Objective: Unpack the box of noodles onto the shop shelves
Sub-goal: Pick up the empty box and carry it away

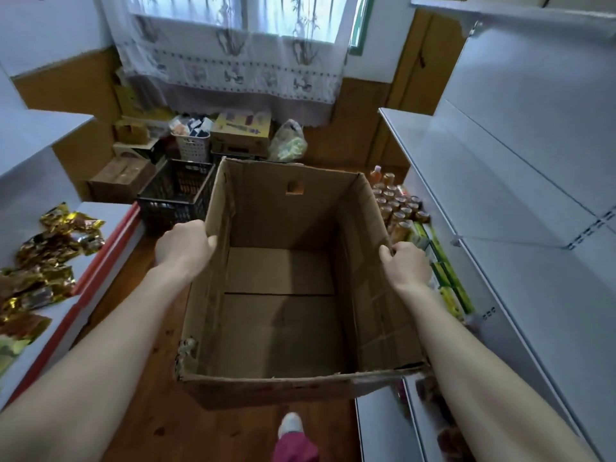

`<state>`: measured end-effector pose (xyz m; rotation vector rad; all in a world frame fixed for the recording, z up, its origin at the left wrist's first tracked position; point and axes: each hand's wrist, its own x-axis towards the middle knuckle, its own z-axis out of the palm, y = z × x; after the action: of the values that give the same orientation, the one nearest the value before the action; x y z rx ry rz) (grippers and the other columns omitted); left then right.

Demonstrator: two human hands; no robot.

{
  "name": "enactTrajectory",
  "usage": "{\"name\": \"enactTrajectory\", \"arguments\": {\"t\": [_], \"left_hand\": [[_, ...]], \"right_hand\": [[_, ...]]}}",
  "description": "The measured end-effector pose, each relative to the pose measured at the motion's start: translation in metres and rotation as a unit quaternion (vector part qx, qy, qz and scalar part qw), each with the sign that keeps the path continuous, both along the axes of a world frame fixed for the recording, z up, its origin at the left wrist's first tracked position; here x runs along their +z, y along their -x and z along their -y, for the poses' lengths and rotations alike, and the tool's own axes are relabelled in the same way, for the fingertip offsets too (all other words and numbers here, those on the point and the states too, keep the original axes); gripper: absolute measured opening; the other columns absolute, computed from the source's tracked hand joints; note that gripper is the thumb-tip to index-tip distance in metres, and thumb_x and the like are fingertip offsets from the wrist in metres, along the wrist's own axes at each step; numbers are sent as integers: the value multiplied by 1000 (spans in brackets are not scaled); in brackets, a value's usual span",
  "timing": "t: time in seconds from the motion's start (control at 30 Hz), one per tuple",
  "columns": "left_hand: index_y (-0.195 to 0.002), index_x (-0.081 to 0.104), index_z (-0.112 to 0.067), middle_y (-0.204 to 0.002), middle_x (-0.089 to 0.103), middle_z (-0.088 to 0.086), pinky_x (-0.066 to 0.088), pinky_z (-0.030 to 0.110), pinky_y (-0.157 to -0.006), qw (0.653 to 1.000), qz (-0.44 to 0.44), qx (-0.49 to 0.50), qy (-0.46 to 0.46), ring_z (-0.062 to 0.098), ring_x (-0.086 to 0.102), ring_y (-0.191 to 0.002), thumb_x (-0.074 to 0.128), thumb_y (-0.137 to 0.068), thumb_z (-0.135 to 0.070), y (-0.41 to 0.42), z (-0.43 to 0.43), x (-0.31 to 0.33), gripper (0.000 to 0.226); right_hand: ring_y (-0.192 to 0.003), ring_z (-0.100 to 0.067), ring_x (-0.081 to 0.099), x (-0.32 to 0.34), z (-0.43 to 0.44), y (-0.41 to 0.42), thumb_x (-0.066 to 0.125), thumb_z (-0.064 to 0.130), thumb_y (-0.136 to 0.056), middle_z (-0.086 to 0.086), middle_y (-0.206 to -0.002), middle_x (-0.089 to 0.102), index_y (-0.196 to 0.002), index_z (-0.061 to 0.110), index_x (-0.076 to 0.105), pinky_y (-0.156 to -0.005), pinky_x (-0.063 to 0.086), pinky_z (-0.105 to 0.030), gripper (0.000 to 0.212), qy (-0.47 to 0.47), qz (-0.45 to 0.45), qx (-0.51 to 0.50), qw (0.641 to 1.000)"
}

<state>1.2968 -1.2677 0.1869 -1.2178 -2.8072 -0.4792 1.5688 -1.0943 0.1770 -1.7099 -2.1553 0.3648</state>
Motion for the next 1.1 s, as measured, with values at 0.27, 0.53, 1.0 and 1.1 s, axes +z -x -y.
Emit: {"name": "enactTrajectory", "arguments": {"t": [0.27, 0.53, 1.0, 1.1], "left_hand": [[-98, 59, -3, -89, 64, 17, 49, 37, -66, 999, 19, 39, -15, 35, 62, -85, 51, -93, -29, 102, -177, 18, 28], [-98, 60, -4, -99, 64, 21, 45, 39, -73, 997, 36, 70, -4, 41, 58, -95, 51, -91, -32, 232, -328, 18, 30], [-102, 61, -3, -105, 63, 23, 45, 41, -76, 998, 23, 57, 2, 41, 58, -100, 52, -91, -32, 470, -625, 26, 33], [-100, 60, -3, -105, 63, 24, 45, 41, -78, 998, 17, 59, 6, 42, 58, -100, 52, -90, -33, 519, -690, 19, 33]], "right_hand": [[-94, -35, 62, 19, -200, 113, 45, 33, -94, -16, -95, 66, -93, 2, 65, -71, 45, -33, 37, -6, -8, 34, 999], [-84, -32, 63, 25, -365, 246, 44, 33, -94, -13, -86, 66, -87, 3, 64, -69, 51, -36, 36, -7, -33, 75, 997], [-67, -18, 56, 23, -649, 478, 45, 33, -95, -7, -81, 67, -87, 6, 66, -58, 45, -22, 35, -8, -44, 46, 998], [-66, -15, 49, 20, -712, 527, 45, 32, -96, -7, -86, 66, -94, 6, 67, -47, 27, -16, 34, -12, -35, 53, 998]]}}
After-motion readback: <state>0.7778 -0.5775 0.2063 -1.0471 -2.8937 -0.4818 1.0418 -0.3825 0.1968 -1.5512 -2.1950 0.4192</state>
